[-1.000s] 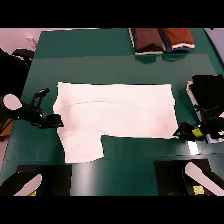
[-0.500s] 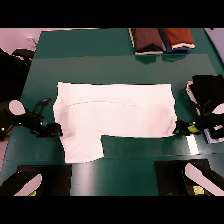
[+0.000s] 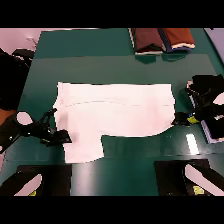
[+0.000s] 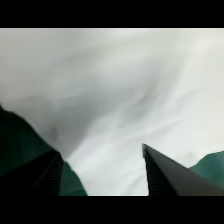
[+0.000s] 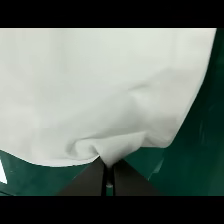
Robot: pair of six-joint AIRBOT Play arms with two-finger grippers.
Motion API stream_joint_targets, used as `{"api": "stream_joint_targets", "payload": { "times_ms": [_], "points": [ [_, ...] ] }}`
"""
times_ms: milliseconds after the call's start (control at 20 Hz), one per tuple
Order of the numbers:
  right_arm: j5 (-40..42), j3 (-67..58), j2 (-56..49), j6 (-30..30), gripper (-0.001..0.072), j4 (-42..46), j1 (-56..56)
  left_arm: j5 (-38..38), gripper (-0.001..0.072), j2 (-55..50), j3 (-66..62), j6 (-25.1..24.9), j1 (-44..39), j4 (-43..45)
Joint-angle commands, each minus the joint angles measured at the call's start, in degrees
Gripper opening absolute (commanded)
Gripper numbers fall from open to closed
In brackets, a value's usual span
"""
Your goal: Fold the shirts.
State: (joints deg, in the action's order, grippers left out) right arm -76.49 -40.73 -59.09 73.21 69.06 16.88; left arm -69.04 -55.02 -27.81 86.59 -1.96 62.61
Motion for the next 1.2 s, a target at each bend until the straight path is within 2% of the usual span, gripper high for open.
{"api": "stream_joint_targets", "payload": {
  "times_ms": [0,100,250,350,450,600,700,850,950,1150],
  "points": [
    [-0.3,-0.5,0.0,0.0,0.0020,0.0,-0.7,1.1,0.0328,0.0,0.9,-1.7,0.0,-4.1],
    [-1.0,-0.5,0.0,0.0,0.0020,0.0,-0.6,-2.9,0.0031,0.0,0.8,-4.7,0.0,-4.2],
    [-3.9,-0.5,0.1,0.0,0.0020,0.0,-0.6,-6.2,0.0025,3.6,0.2,-5.2,0.0,-3.3],
    [-6.8,-0.5,0.8,0.0,0.0020,0.2,-0.6,-8.0,0.0025,10.7,0.2,-1.3,0.0,-0.4],
    [-6.8,-0.5,3.8,0.0,0.0020,0.5,-0.6,-12.2,0.0027,17.8,0.1,0.6,0.0,0.5],
    [-7.5,-0.5,10.6,2.2,0.0020,5.9,-0.6,-17.5,0.0026,24.5,-3.1,3.7,0.0,0.8],
    [-7.7,-0.5,14.4,3.3,0.0019,9.2,-0.6,-18.4,0.0027,24.5,-7.3,4.1,0.0,1.4],
    [-6.8,-2.7,15.1,3.4,0.0019,9.0,-0.6,-12.5,0.0026,23.3,-12.9,4.1,0.0,3.2],
    [-6.1,-7.8,10.7,3.9,0.0019,8.7,-0.6,-8.3,0.0026,19.9,-16.2,4.0,0.0,7.3],
    [-3.9,-18.3,-1.1,3.9,0.0018,8.3,-2.8,3.0,0.0027,8.8,-20.1,2.8,0.0,9.3]
  ]
}}
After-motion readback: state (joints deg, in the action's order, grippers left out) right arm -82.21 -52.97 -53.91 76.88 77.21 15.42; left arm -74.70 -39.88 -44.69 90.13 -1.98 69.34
